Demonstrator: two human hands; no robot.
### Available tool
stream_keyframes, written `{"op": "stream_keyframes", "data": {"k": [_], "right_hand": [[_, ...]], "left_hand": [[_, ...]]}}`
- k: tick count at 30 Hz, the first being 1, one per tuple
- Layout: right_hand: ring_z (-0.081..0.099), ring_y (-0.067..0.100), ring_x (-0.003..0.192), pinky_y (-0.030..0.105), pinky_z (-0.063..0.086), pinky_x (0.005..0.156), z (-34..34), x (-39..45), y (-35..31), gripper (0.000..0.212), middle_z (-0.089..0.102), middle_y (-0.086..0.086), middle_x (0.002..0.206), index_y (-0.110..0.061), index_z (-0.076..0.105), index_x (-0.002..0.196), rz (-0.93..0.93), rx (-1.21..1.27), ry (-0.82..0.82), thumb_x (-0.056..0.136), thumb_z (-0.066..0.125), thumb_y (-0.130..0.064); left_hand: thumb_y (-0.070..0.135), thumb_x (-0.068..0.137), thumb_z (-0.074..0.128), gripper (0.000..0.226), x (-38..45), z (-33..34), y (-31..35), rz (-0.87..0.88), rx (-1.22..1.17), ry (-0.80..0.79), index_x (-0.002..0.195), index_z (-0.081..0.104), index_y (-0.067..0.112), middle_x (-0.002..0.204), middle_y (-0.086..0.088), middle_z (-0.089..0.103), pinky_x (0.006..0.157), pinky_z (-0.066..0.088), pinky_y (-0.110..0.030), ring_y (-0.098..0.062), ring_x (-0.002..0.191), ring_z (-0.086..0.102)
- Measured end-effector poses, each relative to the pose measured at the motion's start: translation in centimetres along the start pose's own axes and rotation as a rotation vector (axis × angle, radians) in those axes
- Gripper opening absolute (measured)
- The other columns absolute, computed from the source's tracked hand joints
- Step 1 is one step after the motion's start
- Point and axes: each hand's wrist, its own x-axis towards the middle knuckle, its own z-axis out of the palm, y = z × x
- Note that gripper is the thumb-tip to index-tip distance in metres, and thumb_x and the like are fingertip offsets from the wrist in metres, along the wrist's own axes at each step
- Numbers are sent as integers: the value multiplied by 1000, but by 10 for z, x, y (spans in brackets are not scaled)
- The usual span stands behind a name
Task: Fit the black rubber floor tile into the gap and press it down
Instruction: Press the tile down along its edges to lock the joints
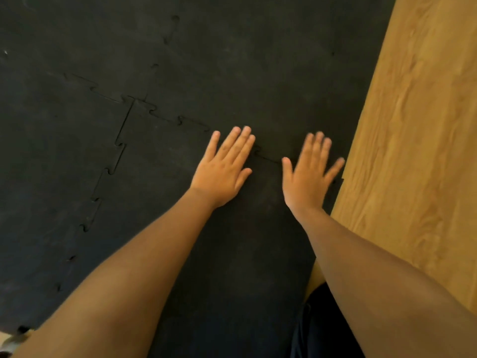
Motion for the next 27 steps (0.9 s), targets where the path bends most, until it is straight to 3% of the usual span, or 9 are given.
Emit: {"op": "stream_keyframes", "data": {"k": [2, 5, 10, 13, 18, 22, 25, 27], "right_hand": [[-8, 24, 149, 63, 3, 115, 4, -22, 21, 73, 1, 11, 164, -11, -2, 153, 119, -48, -80, 98, 27, -49], [-11, 23, 148, 59, -2, 116, 9, -33, 24, 75, -2, 11, 164, -10, -3, 153, 149, -63, -118, 96, 19, -54], [-11, 29, 148, 53, -7, 116, 9, -32, 4, 84, -5, 14, 163, -10, -5, 153, 360, 41, -117, 94, 25, -60], [-22, 27, 145, 48, -17, 110, 10, -28, 6, 105, -18, 10, 162, -15, -21, 148, 415, 136, -214, 84, 35, -76], [-42, 22, 130, 50, -20, 104, 4, -14, 11, 150, -38, 4, 155, -22, -47, 132, 441, 152, -455, 45, 49, -97], [-43, 25, 129, 54, -15, 108, -2, -14, 7, 149, -42, 5, 152, -30, -61, 112, 405, 148, -481, 38, 48, -100], [-39, 29, 135, 57, -12, 110, -5, -12, 6, 148, -43, 5, 151, -30, -60, 111, 403, 168, -483, 36, 47, -101], [-38, 31, 136, 58, -12, 110, -5, -14, 8, 149, -44, 6, 151, -28, -57, 117, 393, 175, -487, 35, 43, -102]], "left_hand": [[48, 97, 14, 66, 0, 9, 23, 16, -14, -61, 152, -5, 15, 163, -5, -2, 119, -5, -49, -19, 149, -7], [50, 97, 10, 65, -1, 24, 31, -10, 3, -102, 152, -5, 18, 163, -2, -4, 119, -5, -50, -19, 148, -9], [51, 98, 12, 66, 1, 25, 26, 4, -9, -91, 153, -3, 19, 161, 0, -8, 119, -5, -50, -19, 149, -9], [51, 98, 12, 65, 0, 25, 27, 9, -9, -101, 153, -4, 20, 161, 0, -7, 119, -6, -50, -20, 149, -8], [51, 97, 11, 66, -1, 23, 27, 5, 13, -113, 153, -3, 18, 162, -2, -5, 119, -7, -49, -20, 148, -8], [51, 97, 11, 67, 1, 11, 24, 29, 23, -200, 151, -11, 19, 163, -2, -9, 118, -8, -48, -20, 148, -13], [49, 97, 13, 66, 2, -11, 11, 98, 60, -218, 153, -5, 18, 164, -2, -4, 118, -8, -45, -19, 149, -8], [45, 99, 17, 64, -6, -28, -6, 53, 70, -157, 154, 2, 16, 164, -3, 1, 118, -7, -44, -20, 150, -4]]}}
